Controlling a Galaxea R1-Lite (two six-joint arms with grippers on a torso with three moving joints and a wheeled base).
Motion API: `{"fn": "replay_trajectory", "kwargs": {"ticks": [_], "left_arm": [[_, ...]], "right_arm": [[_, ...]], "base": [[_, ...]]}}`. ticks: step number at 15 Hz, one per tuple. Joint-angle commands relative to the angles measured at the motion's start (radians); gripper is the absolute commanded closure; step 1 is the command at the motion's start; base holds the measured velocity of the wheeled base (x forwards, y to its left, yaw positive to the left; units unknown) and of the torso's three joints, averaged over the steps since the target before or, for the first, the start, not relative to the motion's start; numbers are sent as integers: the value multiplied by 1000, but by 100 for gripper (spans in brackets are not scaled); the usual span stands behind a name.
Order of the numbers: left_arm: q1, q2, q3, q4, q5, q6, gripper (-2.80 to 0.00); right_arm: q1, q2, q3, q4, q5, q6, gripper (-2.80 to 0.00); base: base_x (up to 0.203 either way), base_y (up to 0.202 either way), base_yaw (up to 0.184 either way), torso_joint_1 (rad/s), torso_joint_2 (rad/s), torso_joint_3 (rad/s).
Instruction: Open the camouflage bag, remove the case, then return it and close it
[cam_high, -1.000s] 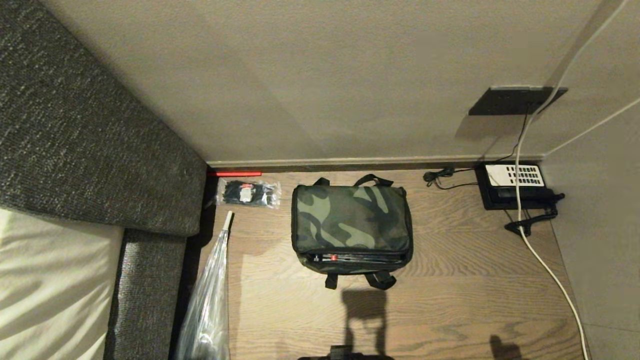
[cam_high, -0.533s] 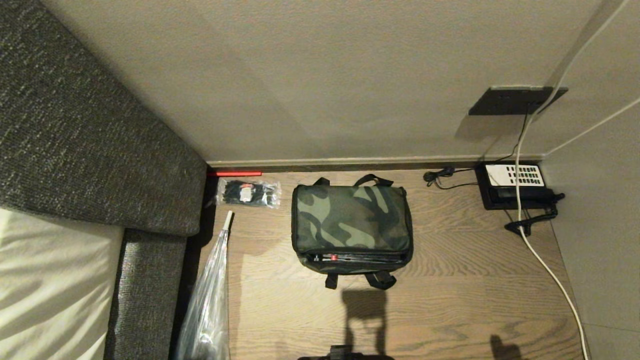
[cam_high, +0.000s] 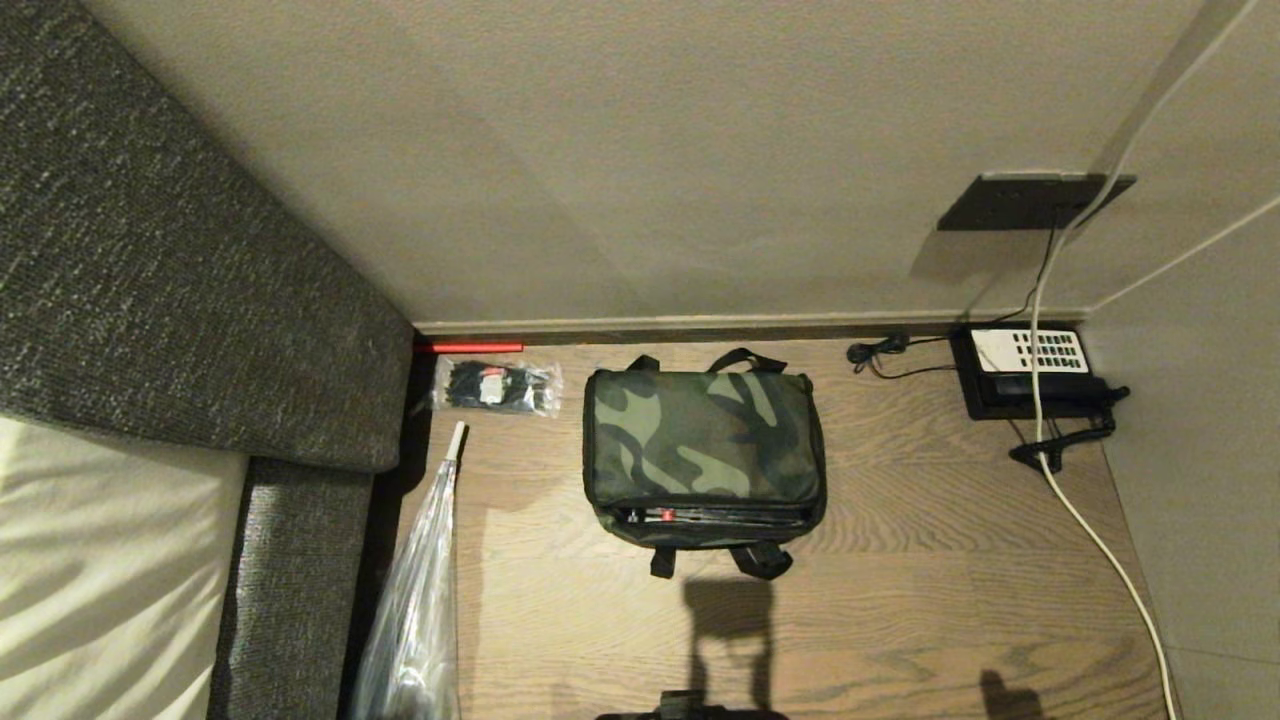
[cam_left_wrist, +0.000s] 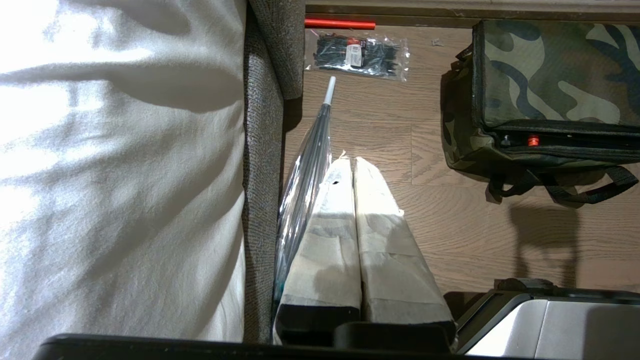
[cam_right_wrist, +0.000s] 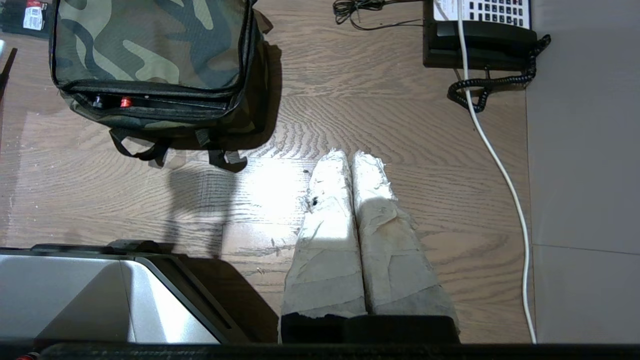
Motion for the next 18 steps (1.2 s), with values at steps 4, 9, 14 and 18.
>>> {"fn": "replay_trajectory", "kwargs": {"ticks": [4, 9, 14, 18], "left_arm": [[0, -2, 2, -3, 3, -7, 0], [0, 0, 0, 0, 3, -12, 0], [0, -1, 0, 0, 3, -11, 0], [0, 0, 0, 0, 3, -10, 0]], "right_arm": [[0, 4, 0, 0, 1, -1, 0], [1, 4, 0, 0, 1, -1, 0], [1, 4, 0, 0, 1, -1, 0], [1, 4, 0, 0, 1, -1, 0]], "base": [[0, 0, 0, 1, 3, 82], [0, 0, 0, 3, 1, 194], [0, 0, 0, 2, 0, 205], [0, 0, 0, 3, 6, 206]]}}
